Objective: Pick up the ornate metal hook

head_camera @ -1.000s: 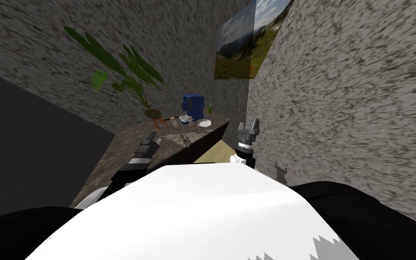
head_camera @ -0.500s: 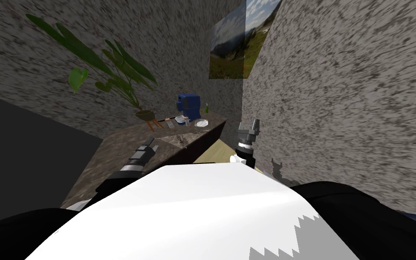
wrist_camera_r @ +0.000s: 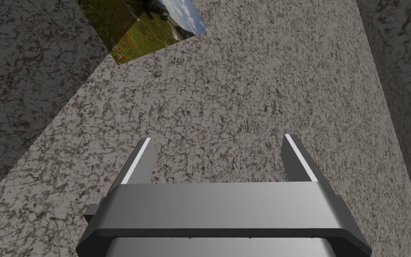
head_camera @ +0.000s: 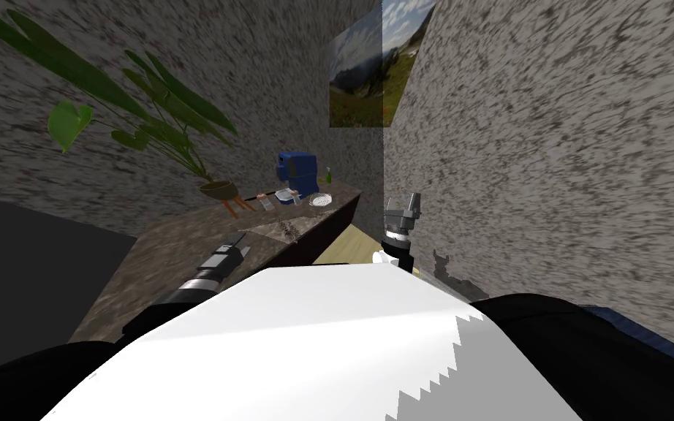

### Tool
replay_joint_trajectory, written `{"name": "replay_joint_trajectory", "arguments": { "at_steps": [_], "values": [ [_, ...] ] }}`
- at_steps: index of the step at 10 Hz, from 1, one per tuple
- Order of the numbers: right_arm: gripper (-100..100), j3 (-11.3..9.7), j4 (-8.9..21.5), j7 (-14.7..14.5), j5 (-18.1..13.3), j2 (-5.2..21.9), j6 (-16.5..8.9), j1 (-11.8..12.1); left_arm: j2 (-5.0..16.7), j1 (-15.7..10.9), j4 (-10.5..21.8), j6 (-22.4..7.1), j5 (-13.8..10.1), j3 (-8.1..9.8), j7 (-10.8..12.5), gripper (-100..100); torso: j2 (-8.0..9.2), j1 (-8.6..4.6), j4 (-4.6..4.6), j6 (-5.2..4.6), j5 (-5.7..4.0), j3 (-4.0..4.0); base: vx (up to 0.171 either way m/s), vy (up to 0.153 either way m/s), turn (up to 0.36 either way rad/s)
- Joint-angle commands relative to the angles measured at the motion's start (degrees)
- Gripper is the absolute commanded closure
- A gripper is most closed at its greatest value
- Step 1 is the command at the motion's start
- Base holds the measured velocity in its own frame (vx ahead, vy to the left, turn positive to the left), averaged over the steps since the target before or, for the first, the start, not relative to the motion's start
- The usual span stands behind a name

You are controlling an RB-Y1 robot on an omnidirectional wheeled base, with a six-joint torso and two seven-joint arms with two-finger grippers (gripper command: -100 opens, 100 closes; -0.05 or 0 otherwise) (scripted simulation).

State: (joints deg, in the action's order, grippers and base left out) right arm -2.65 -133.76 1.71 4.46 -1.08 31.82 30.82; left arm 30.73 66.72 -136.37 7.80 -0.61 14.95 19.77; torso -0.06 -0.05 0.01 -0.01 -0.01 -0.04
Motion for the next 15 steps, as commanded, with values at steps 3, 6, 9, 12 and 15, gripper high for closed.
{"name": "replay_joint_trajectory", "arguments": {
  "at_steps": [3, 6, 9, 12, 15],
  "values": [
    [0, 0.0, 0.0, 0.0, 0.0, 0.0, 0.0, 0.0, 4.2, 5.7, 0.7, -2.6, -0.2, 1.13, 3.8, -100, -0.01, 0.01, 0.0, 0.01, 0.0, -0.01, 0.026, -0.016, -0.182],
    [0, 0.0, 0.0, 0.0, 0.0, 0.0, 0.0, 0.0, 7.5, 10.9, 1.5, -3.8, -0.1, 1.76, 6.3, -100, -0.09, 0.02, 0.02, 0.05, 0.01, -0.05, 0.045, -0.014, -0.193],
    [0, 0.0, 0.0, 0.0, 0.0, 0.0, 0.0, 0.0, 10.8, 14.9, 2.5, -4.7, 0.2, 2.06, 8.4, -100, -0.24, 0.03, 0.05, 0.01, 0.01, -0.14, 0.068, -0.01, -0.224],
    [0, 0.0, 0.0, 0.0, 0.0, 0.0, 0.0, 0.0, 15.1, 20.0, 4.4, -5.7, 1.0, 2.04, 11.1, -100, -0.22, 0.0, 0.05, 0.0, 0.01, -0.13, 0.07, -0.016, -0.267],
    [0, 0.0, 0.0, 0.0, 0.0, 0.0, 0.0, 0.0, 17.7, 23.0, 5.7, -6.1, 1.7, 1.77, 12.6, -100, -0.23, 0.02, 0.05, 0.07, 0.01, -0.14, 0.076, -0.003, -0.183]
  ]
}}
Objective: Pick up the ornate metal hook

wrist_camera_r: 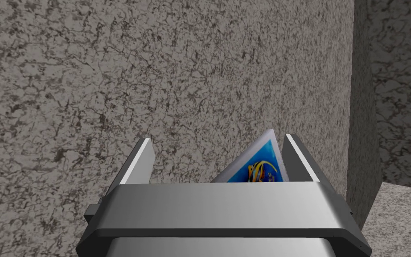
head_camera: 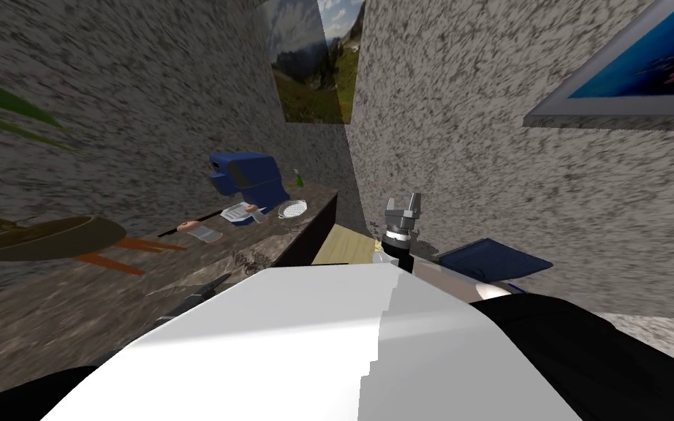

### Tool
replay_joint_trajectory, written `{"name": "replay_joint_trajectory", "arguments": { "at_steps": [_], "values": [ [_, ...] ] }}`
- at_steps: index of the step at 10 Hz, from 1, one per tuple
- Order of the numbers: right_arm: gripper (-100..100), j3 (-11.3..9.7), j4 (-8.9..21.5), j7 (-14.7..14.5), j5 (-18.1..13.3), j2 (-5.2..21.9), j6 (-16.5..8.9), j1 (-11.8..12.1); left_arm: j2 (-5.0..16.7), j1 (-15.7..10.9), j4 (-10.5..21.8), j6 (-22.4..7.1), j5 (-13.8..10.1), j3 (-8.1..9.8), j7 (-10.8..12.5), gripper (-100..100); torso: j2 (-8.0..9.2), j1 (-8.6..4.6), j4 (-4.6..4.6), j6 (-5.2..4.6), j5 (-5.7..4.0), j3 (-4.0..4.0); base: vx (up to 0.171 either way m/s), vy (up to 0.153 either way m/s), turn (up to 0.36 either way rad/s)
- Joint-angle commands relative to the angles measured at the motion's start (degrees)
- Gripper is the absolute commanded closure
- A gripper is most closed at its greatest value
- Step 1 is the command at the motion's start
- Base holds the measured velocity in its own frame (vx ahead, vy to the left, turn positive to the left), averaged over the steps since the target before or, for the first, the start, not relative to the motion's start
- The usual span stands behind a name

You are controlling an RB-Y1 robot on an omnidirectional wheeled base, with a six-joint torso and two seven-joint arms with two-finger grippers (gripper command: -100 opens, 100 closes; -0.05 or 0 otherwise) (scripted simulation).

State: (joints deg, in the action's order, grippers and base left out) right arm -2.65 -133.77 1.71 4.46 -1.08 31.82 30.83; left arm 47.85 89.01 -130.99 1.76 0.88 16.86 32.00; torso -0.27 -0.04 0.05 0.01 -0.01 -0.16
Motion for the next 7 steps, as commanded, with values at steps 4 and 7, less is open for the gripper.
{"name": "replay_joint_trajectory", "arguments": {
  "at_steps": [4, 7],
  "values": [
    [0, 0.0, 0.0, 0.0, 0.0, 0.0, 0.0, 0.0, 4.7, 5.8, 2.9, -0.6, 1.6, -0.86, 2.8, -100, -0.1, -0.02, 0.02, 0.02, 0.0, -0.06, 0.092, -0.005, -0.268],
    [0, 0.0, 0.0, 0.0, 0.0, 0.0, 0.0, 0.0, 7.3, 8.9, 4.5, -0.9, 2.4, -1.34, 4.3, -100, -0.08, 0.08, 0.02, 0.02, 0.02, -0.05, 0.089, 0.022, -0.222]
  ]
}}
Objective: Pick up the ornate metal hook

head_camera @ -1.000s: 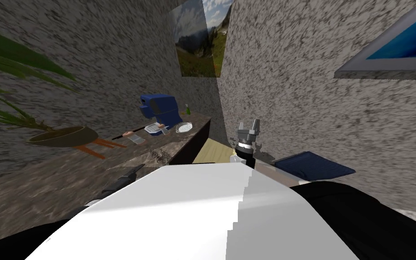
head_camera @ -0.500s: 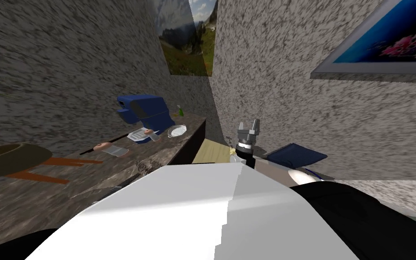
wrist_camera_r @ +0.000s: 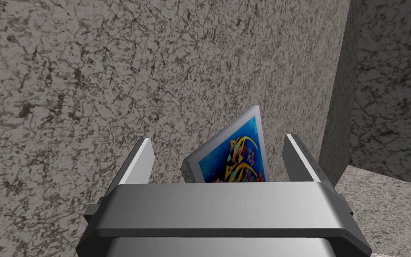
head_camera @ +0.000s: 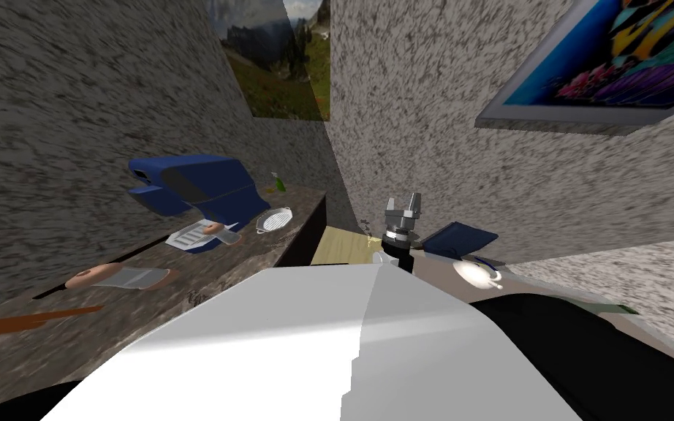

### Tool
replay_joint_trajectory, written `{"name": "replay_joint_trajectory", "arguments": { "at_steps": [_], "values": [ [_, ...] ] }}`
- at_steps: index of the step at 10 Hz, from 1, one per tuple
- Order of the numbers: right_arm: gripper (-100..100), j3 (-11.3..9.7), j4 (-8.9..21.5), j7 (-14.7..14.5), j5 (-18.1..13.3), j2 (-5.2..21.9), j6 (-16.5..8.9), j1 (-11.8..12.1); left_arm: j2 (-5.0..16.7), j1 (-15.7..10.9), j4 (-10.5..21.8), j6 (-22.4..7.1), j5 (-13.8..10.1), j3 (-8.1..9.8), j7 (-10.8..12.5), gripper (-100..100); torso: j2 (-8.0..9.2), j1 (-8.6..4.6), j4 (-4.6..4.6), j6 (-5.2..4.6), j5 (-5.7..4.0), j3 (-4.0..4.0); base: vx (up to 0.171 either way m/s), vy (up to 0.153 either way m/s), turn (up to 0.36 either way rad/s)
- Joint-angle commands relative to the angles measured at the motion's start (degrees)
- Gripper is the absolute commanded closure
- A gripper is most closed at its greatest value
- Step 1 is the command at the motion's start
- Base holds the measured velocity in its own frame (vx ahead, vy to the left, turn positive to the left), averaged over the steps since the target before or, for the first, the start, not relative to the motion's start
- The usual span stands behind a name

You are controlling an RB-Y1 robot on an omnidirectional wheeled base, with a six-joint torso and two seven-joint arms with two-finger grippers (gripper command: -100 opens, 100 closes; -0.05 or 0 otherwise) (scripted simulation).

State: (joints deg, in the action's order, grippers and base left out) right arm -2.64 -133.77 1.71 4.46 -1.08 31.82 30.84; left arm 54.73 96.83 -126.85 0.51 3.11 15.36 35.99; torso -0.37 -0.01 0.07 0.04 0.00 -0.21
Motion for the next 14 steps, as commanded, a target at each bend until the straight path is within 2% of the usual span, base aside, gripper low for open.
{"name": "replay_joint_trajectory", "arguments": {
  "at_steps": [1, 3, 4, 5, 6, 10, 11, 12, 14],
  "values": [
    [0, 0.0, 0.0, 0.0, 0.0, 0.0, 0.0, 0.0, 1.2, 1.9, 0.8, 0.2, 0.4, 0.04, 0.8, -100, 0.0, 0.0, 0.0, 0.0, 0.0, 0.0, 0.089, 0.006, -0.185],
    [0, 0.0, 0.0, 0.0, 0.0, 0.0, 0.0, 0.0, 3.0, 3.8, 1.7, -0.1, 0.8, -0.24, 1.8, -100, 0.06, -0.06, -0.01, 0.02, -0.02, 0.03, 0.067, 0.013, -0.17],
    [0, 0.0, 0.0, 0.0, 0.0, 0.0, 0.0, 0.0, 2.2, 3.3, 1.2, 0.1, 0.7, -0.19, 1.2, -100, 0.08, -0.04, -0.02, 0.0, -0.02, 0.04, 0.027, 0.013, -0.049],
    [0, 0.0, 0.0, 0.0, 0.0, 0.0, 0.0, 0.0, 2.3, 3.4, 1.2, 0.0, 0.8, -0.2, 1.4, 0, 0.2, -0.07, -0.05, 0.05, -0.02, 0.11, 0.006, 0.003, 0.008],
    [0, 0.0, 0.0, 0.0, 0.0, 0.0, 0.0, 0.0, 1.9, 1.7, 2.8, 0.3, 0.7, -1.53, 0.8, -100, 0.3, -0.11, -0.07, 0.05, -0.03, 0.17, 0.016, 0.001, -0.047],
    [0, 0.0, 0.0, 0.0, 0.0, 0.0, 0.0, 0.0, 1.0, -2.2, 6.5, 0.9, 0.5, -4.63, -0.3, -100, 0.29, -0.14, -0.07, 0.05, -0.03, 0.17, 0.024, -0.002, -0.035],
    [0, 0.0, 0.0, 0.0, 0.0, 0.0, 0.0, 0.0, 1.1, -1.4, 5.8, 0.8, 0.6, -4.06, -0.2, -100, 0.3, 0.04, -0.12, 0.0, 0.22, 0.2, 0.0, 0.0, 0.0],
    [0, 0.0, 0.0, 0.0, 0.0, 0.0, 0.0, 0.0, 1.0, -1.5, 6.0, 0.9, 0.6, -4.13, -0.2, 100, 0.32, 0.15, -0.13, 0.0, 0.27, 0.21, 0.0, 0.0, 0.0],
    [0, 0.0, 0.0, 0.0, 0.0, 0.0, 0.0, 0.0, 1.0, -1.4, 6.0, 0.8, 0.6, -4.14, -0.2, 100, 0.34, 0.2, -0.15, -0.02, 0.29, 0.23, 0.0, 0.0, 0.0]
  ]
}}
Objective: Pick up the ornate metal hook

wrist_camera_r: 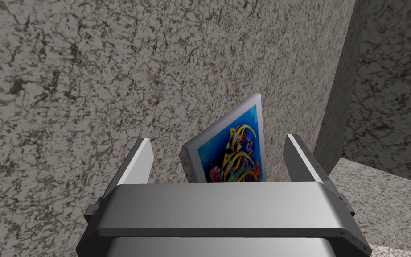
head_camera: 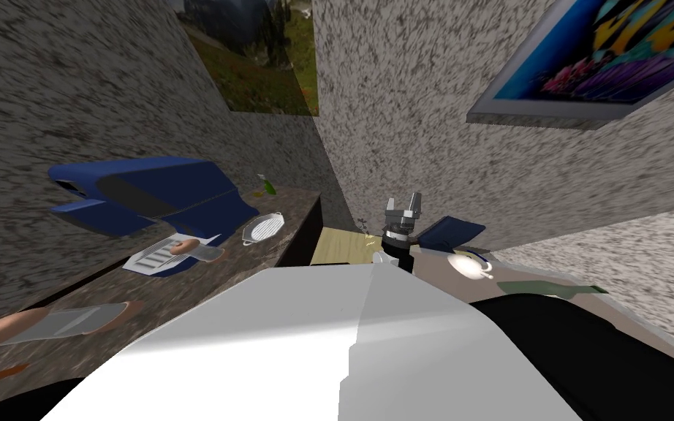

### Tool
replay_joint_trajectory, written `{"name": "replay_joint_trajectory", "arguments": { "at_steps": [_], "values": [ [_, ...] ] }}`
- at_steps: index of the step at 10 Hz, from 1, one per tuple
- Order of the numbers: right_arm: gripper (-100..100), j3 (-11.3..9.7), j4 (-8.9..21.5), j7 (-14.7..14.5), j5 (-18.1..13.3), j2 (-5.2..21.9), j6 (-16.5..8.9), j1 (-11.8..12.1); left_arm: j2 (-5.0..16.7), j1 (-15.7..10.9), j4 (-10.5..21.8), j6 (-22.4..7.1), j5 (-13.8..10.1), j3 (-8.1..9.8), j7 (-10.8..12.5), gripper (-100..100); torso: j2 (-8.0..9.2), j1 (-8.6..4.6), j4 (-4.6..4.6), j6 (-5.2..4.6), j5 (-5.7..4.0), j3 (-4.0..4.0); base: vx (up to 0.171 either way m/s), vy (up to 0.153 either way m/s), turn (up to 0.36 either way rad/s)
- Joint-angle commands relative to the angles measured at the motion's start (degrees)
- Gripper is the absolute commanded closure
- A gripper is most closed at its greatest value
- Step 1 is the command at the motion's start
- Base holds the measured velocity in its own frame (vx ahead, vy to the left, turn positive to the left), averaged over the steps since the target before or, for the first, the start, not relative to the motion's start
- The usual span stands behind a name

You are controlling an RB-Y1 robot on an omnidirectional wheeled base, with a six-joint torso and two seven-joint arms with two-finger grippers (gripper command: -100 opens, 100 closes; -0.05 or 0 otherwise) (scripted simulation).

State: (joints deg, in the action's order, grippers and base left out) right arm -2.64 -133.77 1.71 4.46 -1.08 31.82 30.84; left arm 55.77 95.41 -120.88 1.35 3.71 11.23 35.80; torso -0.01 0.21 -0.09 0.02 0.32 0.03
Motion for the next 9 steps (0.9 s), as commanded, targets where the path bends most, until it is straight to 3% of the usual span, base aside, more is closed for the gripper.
{"name": "replay_joint_trajectory", "arguments": {
  "at_steps": [1, 2, 3, 4, 7, 8, 9],
  "values": [
    [0, 0.0, 0.0, 0.0, 0.0, 0.0, 0.0, 0.0, 0.0, 0.0, 0.0, 0.0, 0.0, 0.0, 0.0, 100, 0.0, 0.0, 0.0, 0.0, 0.0, 0.0, 0.0, 0.0, 0.0],
    [0, 0.0, 0.0, 0.0, 0.0, 0.0, 0.0, 0.0, 0.0, 0.0, 0.0, 0.0, 0.0, 0.0, 0.0, 100, 0.01, 0.02, -0.01, 0.0, 0.01, 0.01, 0.0, 0.0, 0.0],
    [0, 0.0, 0.0, 0.0, 0.0, 0.0, 0.0, 0.0, 0.0, 0.0, 0.0, 0.0, 0.0, 0.0, 0.0, 0, 0.02, 0.03, -0.02, 0.0, 0.03, 0.02, 0.0, 0.0, 0.0],
    [0, 0.0, 0.0, 0.0, 0.0, 0.0, 0.0, 0.0, 0.5, 1.5, -1.6, -0.3, 0.0, 1.27, 0.5, 100, 0.03, 0.05, -0.02, 0.0, 0.04, 0.02, -0.012, 0.002, 0.048],
    [0, 0.0, 0.0, 0.0, 0.0, 0.0, 0.0, 0.0, 1.3, 4.8, -4.8, -0.9, 0.2, 3.94, 1.5, 100, 0.16, 0.05, -0.05, 0.02, 0.02, 0.1, -0.029, 0.005, 0.042],
    [0, 0.0, 0.0, 0.0, 0.0, 0.0, 0.0, 0.0, 1.1, 3.9, -3.8, -0.5, 0.1, 3.31, 1.3, 100, 0.16, 0.04, -0.04, 0.02, 0.03, 0.09, -0.014, 0.001, 0.004],
    [0, 0.0, 0.0, 0.0, 0.0, 0.0, 0.0, 0.0, 1.2, 4.0, -3.9, -0.5, 0.1, 3.43, 1.4, 0, 0.1, 0.05, -0.02, 0.02, 0.05, 0.06, 0.0, 0.0, 0.0]
  ]
}}
